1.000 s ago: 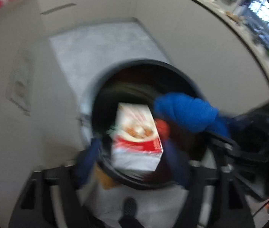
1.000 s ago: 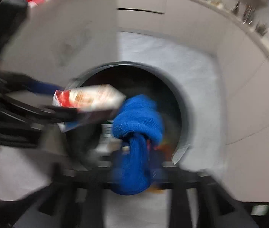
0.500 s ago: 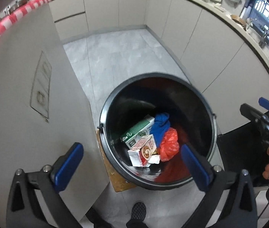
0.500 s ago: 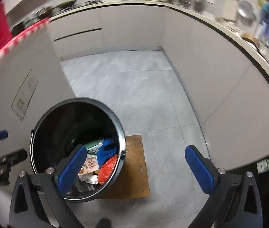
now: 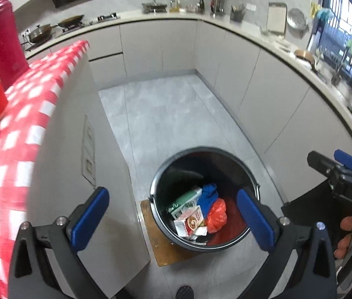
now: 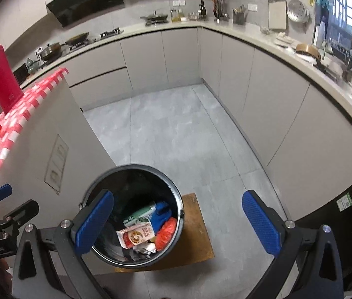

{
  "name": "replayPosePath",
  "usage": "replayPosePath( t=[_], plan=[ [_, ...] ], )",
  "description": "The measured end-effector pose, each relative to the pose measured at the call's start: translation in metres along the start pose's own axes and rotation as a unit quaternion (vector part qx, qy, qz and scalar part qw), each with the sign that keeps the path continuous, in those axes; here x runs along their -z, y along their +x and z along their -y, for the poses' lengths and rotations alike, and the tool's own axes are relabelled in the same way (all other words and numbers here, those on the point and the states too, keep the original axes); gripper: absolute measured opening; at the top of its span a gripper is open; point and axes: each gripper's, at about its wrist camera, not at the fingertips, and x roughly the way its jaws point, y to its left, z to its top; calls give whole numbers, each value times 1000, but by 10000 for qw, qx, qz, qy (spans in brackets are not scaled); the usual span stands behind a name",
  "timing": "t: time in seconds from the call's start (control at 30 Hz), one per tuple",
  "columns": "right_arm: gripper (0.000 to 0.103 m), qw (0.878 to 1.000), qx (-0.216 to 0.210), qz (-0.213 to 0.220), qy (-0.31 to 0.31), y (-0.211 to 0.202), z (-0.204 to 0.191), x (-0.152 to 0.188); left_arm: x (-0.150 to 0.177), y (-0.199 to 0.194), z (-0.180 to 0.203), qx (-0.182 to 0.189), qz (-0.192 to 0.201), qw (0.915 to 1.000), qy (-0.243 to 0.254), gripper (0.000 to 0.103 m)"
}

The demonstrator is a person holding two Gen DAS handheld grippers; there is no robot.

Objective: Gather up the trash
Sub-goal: 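Move both grippers back over the table toward the remaining items, then grasp the blue patterned paper bowl with the left gripper while the right gripper grasps the steel wool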

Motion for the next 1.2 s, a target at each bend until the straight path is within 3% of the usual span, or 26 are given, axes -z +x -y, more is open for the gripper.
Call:
replayPosePath(
  t=[0.33,0.6,0.7,0.9,1.03,1.2],
  plan=[
    [103,9985,-247,379,-320,-42,-59,-27,-13,-47,-40,-200,471,9983,-296,103],
    [103,9927,-661,756,-674,-66,-133,-42,-11,-82,-102,-502,732,9941,-629,103],
    [103,9870,-1093,609,-1006,-73,-179,-44,-6,-95,-131,-702,836,9912,-752,103],
    [103,9748,-1460,606,-1575,-85,-266,-41,10,-119,-197,-1059,970,9841,-1048,103],
    [103,9697,-1529,603,-1808,-85,-313,-36,24,-132,-250,-1250,1151,9754,-1407,103],
    [103,9649,-1651,600,-1952,-83,-362,-28,41,-139,-312,-1584,1070,9671,-1677,103]
  ],
)
